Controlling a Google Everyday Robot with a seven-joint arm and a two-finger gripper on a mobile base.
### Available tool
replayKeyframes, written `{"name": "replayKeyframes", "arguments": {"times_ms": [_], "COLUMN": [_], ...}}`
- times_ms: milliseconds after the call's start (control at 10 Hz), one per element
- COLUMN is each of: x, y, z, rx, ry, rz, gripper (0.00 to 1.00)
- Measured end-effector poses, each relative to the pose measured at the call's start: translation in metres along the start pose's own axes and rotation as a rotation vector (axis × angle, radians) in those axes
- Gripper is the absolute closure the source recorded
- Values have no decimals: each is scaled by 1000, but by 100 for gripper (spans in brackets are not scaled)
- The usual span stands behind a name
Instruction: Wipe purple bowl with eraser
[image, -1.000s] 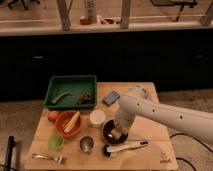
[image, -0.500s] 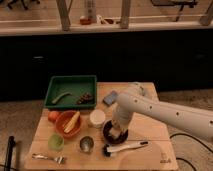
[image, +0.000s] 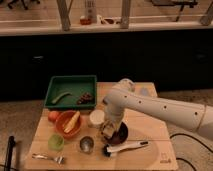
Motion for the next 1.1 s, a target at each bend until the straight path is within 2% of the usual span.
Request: {"name": "replayKeyframes", "arguments": {"times_ms": [200,400,600,800,1100], "x": [-14,-20,-11,1,21], "y": [0,16,39,60,52], "z": [2,1,-4,-14,-20], "rx": [-14,-37,-53,-57,-28], "ry": [-17,-24,-16,10,62], "rz": [-45,-46,-23,15,31], "gripper": [100,100,100,100,100]}}
